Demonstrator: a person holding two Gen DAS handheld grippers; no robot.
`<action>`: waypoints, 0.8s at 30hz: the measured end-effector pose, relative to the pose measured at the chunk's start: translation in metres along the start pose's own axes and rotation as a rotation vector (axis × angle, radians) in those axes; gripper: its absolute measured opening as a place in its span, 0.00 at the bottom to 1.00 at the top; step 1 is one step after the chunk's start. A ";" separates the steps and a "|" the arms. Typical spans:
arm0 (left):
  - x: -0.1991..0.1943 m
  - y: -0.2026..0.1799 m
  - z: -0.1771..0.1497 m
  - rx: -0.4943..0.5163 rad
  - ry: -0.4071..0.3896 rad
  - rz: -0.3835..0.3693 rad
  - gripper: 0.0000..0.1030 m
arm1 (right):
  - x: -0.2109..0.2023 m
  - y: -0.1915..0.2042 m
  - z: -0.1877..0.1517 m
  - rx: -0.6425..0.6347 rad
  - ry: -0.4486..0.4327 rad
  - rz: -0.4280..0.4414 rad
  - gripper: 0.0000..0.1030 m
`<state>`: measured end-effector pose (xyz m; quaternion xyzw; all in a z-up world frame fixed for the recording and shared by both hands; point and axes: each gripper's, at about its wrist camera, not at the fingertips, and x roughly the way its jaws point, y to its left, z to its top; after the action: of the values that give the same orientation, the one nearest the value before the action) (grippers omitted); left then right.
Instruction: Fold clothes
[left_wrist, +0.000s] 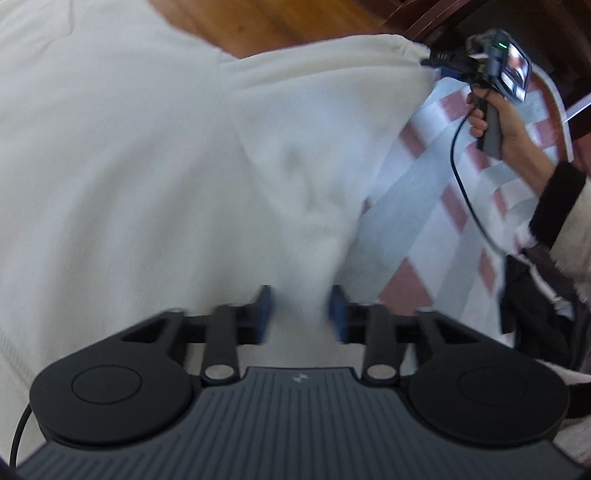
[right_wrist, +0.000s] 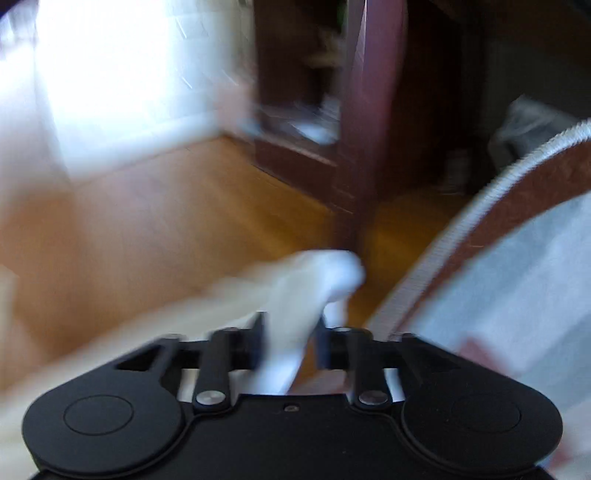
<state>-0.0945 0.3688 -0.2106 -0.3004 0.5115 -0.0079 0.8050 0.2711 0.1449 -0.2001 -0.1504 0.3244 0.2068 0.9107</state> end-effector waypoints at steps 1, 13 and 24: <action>0.002 -0.003 -0.003 0.009 0.010 0.011 0.45 | -0.005 0.003 -0.005 -0.007 0.017 -0.002 0.40; -0.014 -0.034 0.000 0.105 -0.058 0.082 0.48 | -0.099 0.066 -0.112 0.240 0.567 0.776 0.44; -0.021 -0.040 -0.017 0.138 -0.054 0.044 0.40 | -0.127 0.124 -0.170 0.484 0.627 0.963 0.06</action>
<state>-0.1069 0.3345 -0.1783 -0.2329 0.4944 -0.0175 0.8372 0.0333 0.1479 -0.2611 0.1700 0.6456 0.4609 0.5847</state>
